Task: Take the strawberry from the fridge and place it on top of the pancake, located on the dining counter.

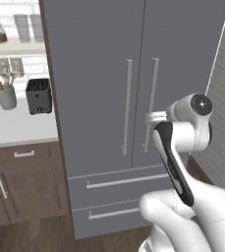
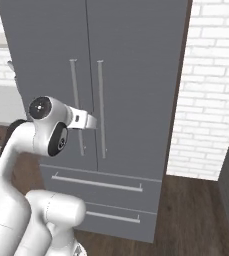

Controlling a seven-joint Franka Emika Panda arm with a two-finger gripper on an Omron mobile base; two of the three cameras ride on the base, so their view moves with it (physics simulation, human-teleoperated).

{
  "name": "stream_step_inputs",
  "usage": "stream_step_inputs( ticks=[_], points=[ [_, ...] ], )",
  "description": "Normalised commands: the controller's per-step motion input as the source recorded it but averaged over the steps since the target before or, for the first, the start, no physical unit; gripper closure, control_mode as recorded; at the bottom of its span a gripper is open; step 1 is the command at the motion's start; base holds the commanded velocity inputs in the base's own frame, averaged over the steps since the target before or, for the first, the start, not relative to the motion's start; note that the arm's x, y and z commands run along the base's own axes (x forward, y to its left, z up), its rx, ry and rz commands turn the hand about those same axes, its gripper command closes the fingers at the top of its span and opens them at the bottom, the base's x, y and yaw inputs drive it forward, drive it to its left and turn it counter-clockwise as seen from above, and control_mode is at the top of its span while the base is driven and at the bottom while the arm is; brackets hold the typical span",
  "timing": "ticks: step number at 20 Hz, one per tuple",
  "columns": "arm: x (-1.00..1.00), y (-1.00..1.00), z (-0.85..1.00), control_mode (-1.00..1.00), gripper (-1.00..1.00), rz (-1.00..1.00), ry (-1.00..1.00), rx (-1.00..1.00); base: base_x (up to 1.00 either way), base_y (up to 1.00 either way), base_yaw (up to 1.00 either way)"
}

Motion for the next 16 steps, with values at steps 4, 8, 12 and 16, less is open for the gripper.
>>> stream_step_inputs(
  ticks=[4,8,12,16],
  points=[
    [0.93,-0.37,-0.12,-1.0,-1.0,0.0,0.01,0.0,0.0,0.0,0.0],
    [0.81,-0.27,-0.06,-1.0,-1.0,0.0,0.0,0.01,0.0,0.0,0.0],
    [0.7,-0.01,0.0,-1.0,-1.0,0.0,0.08,0.0,0.0,0.0,0.0],
    [0.56,0.0,0.0,-1.0,-1.0,0.0,0.11,0.0,0.0,0.0,0.0]
  ],
)
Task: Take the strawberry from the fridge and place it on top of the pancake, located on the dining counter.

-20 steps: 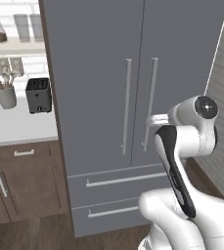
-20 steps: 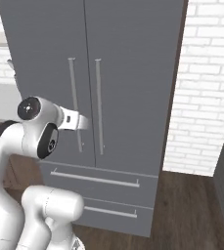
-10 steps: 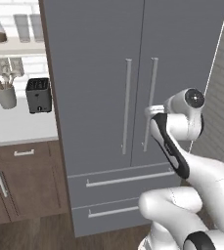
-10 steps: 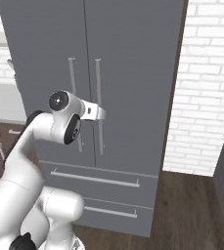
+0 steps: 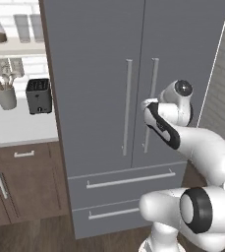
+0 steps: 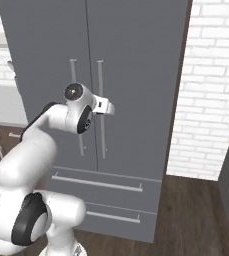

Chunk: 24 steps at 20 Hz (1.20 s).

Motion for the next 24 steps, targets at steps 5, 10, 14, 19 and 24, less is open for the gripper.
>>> stream_step_inputs(
  ticks=[5,10,14,19,24],
  points=[
    [0.33,-0.02,-0.09,-1.0,-1.0,0.02,-0.01,0.0,0.0,0.0,0.0],
    [0.28,0.0,-0.29,-1.0,-1.0,0.01,-0.1,0.0,0.0,0.0,0.0],
    [0.41,0.0,-0.3,-1.0,-1.0,0.01,-0.08,0.0,0.0,0.0,0.0],
    [0.45,0.0,-0.08,-1.0,-1.0,0.0,0.0,0.0,0.0,0.0,0.0],
    [0.5,0.0,-0.15,-1.0,-1.0,0.0,0.0,0.0,0.0,0.0,0.0]
  ],
)
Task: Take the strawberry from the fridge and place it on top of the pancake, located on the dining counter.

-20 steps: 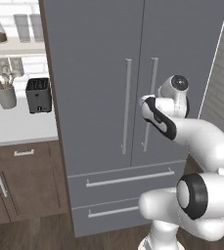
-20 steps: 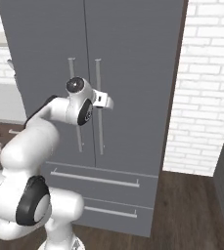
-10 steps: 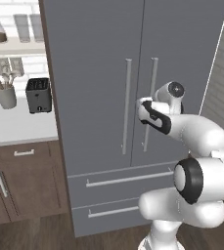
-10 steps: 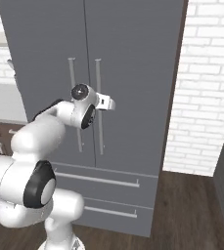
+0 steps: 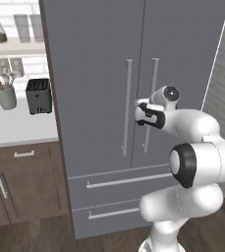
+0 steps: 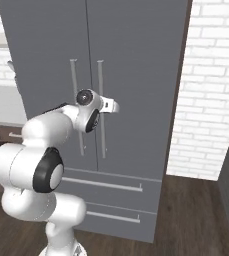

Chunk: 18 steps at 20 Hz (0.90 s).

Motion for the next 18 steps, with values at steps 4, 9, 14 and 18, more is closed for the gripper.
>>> stream_step_inputs(
  ticks=[4,9,14,18],
  points=[
    [0.67,0.0,-0.35,-1.0,1.0,0.0,-0.03,0.0,0.0,0.0,0.0],
    [0.29,-0.36,-0.37,-1.0,1.0,-0.01,0.0,0.0,0.0,0.0,0.0],
    [-0.08,-0.95,-0.26,-1.0,1.0,-0.1,0.01,0.0,0.0,0.0,0.0],
    [-0.61,-1.0,-0.08,-1.0,1.0,-0.13,0.01,0.0,0.0,0.0,0.0]
  ],
)
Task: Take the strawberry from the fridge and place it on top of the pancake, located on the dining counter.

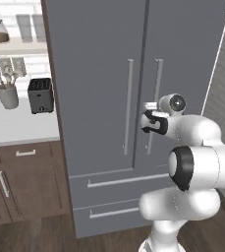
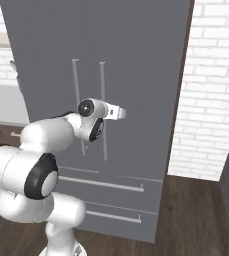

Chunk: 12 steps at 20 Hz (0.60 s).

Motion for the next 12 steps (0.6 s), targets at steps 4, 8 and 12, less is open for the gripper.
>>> stream_step_inputs(
  ticks=[4,8,12],
  points=[
    [-0.98,-1.0,-0.04,-1.0,1.0,-0.06,0.0,0.05,0.0,0.0,0.0],
    [-1.0,-1.0,-0.01,-1.0,1.0,0.0,0.0,0.08,0.0,0.0,0.0],
    [-1.0,-1.0,0.0,-1.0,1.0,-0.01,0.0,0.07,0.0,0.0,0.0]
  ],
)
